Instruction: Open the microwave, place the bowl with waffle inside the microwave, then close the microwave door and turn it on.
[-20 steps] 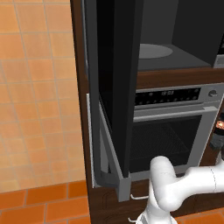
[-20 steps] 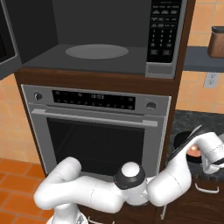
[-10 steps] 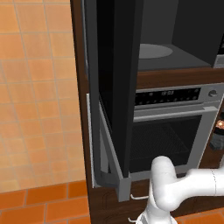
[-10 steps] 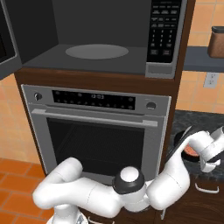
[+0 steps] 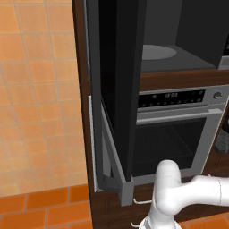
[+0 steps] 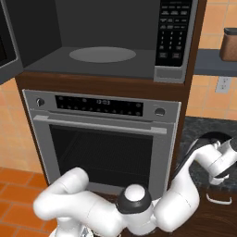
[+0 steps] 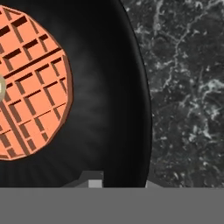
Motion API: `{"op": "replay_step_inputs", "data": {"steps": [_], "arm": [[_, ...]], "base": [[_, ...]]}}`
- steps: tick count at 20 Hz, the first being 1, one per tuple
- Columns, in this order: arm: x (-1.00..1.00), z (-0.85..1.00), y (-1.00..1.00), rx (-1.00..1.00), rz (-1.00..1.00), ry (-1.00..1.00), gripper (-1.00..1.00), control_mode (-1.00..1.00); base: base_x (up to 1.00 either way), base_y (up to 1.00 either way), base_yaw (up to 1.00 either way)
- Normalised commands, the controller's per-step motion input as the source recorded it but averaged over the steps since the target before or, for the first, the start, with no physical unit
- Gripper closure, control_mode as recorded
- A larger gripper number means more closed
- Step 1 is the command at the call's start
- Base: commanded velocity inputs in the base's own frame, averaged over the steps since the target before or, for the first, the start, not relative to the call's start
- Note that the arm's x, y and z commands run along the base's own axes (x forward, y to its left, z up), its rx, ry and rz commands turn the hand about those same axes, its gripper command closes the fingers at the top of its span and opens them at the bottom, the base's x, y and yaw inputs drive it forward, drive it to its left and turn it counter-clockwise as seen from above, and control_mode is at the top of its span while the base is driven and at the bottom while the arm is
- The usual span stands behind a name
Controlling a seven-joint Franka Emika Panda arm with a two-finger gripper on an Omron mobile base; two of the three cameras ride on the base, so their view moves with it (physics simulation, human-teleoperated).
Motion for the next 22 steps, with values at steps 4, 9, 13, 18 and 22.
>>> {"op": "replay_step_inputs", "data": {"steps": [4, 9, 13, 18, 22], "arm": [[-0.67, 0.24, 0.00, 0.00, 0.00, -0.27, 1.00, -1.00], [-1.00, 0.40, 0.02, -0.11, 0.01, -0.25, 1.00, -1.00], [-1.00, 0.41, 0.59, -0.30, 0.09, -0.06, 1.00, -1.00], [-0.79, 0.48, 1.00, -0.34, 0.05, 0.00, 1.00, -1.00], [-0.87, 0.59, 0.79, -0.21, 0.01, 0.00, 1.00, -1.00]], "base": [[0.00, 0.00, 0.00], [0.00, 0.00, 0.00], [0.00, 0.00, 0.00], [0.00, 0.00, 0.00], [0.00, 0.00, 0.00]]}}
